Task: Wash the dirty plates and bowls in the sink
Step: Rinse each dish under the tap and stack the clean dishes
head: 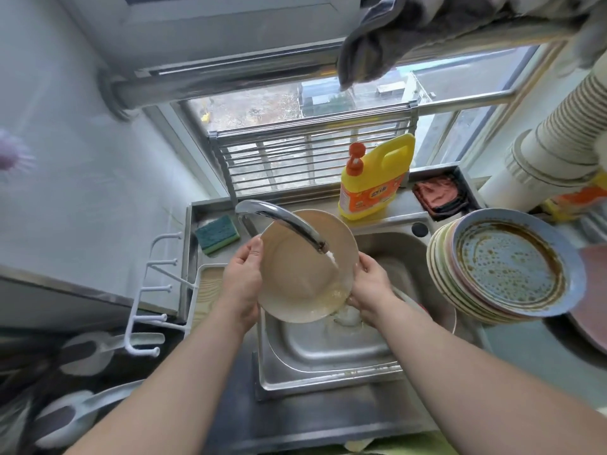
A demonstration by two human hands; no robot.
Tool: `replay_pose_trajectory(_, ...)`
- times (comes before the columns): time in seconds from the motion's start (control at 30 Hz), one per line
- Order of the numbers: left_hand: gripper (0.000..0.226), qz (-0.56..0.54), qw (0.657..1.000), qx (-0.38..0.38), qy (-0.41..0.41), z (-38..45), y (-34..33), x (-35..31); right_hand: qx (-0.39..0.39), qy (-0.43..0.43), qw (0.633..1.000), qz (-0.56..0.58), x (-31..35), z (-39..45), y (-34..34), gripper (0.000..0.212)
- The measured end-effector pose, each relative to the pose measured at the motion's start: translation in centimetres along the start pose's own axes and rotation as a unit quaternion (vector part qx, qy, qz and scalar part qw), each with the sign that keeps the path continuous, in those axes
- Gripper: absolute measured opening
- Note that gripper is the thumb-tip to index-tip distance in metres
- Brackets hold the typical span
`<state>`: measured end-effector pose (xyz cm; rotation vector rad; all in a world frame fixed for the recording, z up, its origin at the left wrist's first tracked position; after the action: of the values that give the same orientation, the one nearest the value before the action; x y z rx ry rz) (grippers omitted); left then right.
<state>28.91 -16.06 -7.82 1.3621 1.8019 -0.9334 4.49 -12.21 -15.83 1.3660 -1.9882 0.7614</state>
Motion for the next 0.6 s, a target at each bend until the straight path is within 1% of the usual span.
replay_pose_trajectory(0.07,0.020,0.003,1.000,0.000,0.003,-0.5,0.7,-0.4,0.011,-0.028,1.000,-0.003,-1.0,0.1,-1.0,0.027)
replay_pose_trajectory(0.17,0.033,-0.007,1.000,0.020,0.012,-1.0,1.4,-0.6,0.028,-0.062,0.998,-0.008,-2.0,-0.1,-2.3,0.018)
replay_pose_trajectory(0.27,0.031,0.002,0.999,0.044,0.021,-1.8,1.0,-1.1,0.046,-0.111,0.992,-0.029,-3.6,0.0,-3.3,0.020)
replay_pose_trajectory(0.37,0.031,-0.008,0.998,0.048,0.041,-2.0,1.1,-0.7,0.058,-0.146,0.985,-0.067,-5.0,-0.1,-3.6,0.027)
replay_pose_trajectory(0.47,0.044,-0.055,0.995,0.019,0.076,-1.9,1.8,0.7,0.054,-0.176,0.980,-0.078,-5.8,-0.3,-3.0,0.027)
replay_pose_trajectory(0.5,0.042,-0.058,0.994,0.002,0.089,-2.0,1.9,1.1,0.049,-0.191,0.977,-0.075,-5.9,-0.6,-2.6,0.026)
replay_pose_trajectory(0.57,0.035,-0.056,0.992,-0.008,0.112,-2.2,1.6,1.8,0.044,-0.233,0.968,-0.077,-6.3,-0.9,-1.5,0.025)
replay_pose_trajectory(0.6,0.035,-0.058,0.990,-0.017,0.126,-2.3,1.4,2.3,0.040,-0.259,0.962,-0.077,-6.6,-1.0,-0.9,0.023)
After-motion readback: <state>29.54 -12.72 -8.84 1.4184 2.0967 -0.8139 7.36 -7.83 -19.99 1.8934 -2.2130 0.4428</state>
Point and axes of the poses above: each hand's wrist, its own z-axis towards the middle knuckle, its own y-axis out of the back of the hand, x = y × z, the point moved 10 cm from there along z, towards the middle knuckle, and after that the axes turned 3 degrees about x, right-handed, at the moved point
